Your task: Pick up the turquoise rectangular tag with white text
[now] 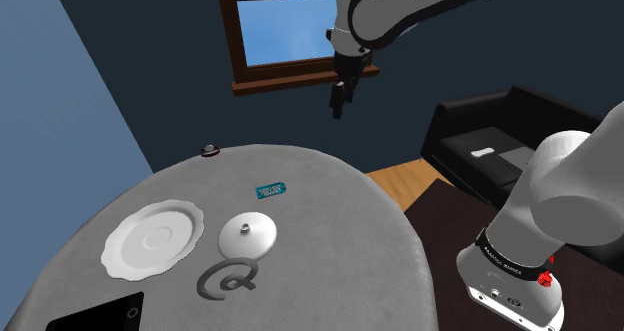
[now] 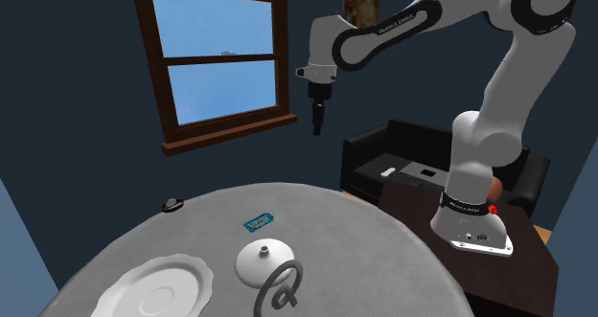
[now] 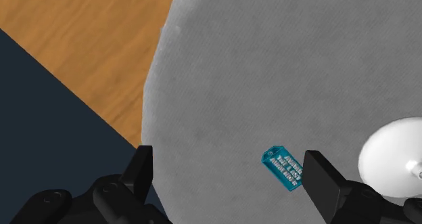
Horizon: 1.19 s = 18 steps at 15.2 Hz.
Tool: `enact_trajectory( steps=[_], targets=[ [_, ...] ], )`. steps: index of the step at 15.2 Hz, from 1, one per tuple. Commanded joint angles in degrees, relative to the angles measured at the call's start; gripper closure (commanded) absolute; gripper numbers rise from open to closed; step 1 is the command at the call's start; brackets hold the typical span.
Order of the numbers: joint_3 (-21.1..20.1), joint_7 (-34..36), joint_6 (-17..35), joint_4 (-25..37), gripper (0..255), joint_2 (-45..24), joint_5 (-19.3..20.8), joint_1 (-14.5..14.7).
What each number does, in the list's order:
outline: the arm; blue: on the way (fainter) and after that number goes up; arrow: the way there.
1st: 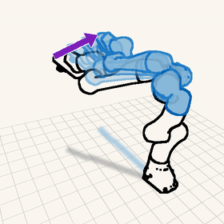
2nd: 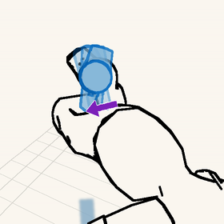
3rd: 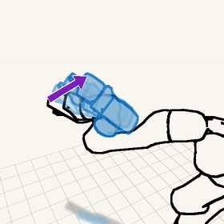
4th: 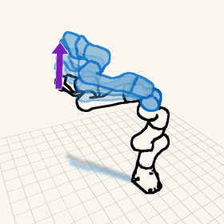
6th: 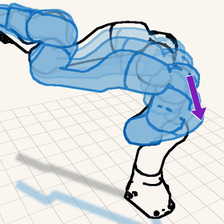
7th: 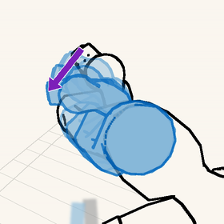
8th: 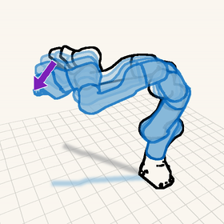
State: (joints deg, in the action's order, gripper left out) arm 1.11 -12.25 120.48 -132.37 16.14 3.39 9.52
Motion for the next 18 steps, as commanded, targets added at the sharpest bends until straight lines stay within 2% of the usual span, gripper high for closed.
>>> enact_trajectory(
  steps=[1,9,18],
  targets=[
    [-0.1,-2.2,2.8,1.6,0,-4.6,-0.3,0.7],
    [-1.8,-9.6,10.2,8.6,0,-20.3,-1.2,3.3],
    [-4.9,-16.5,15.0,19.4,0,-37.5,-0.3,5.6]
  ],
)
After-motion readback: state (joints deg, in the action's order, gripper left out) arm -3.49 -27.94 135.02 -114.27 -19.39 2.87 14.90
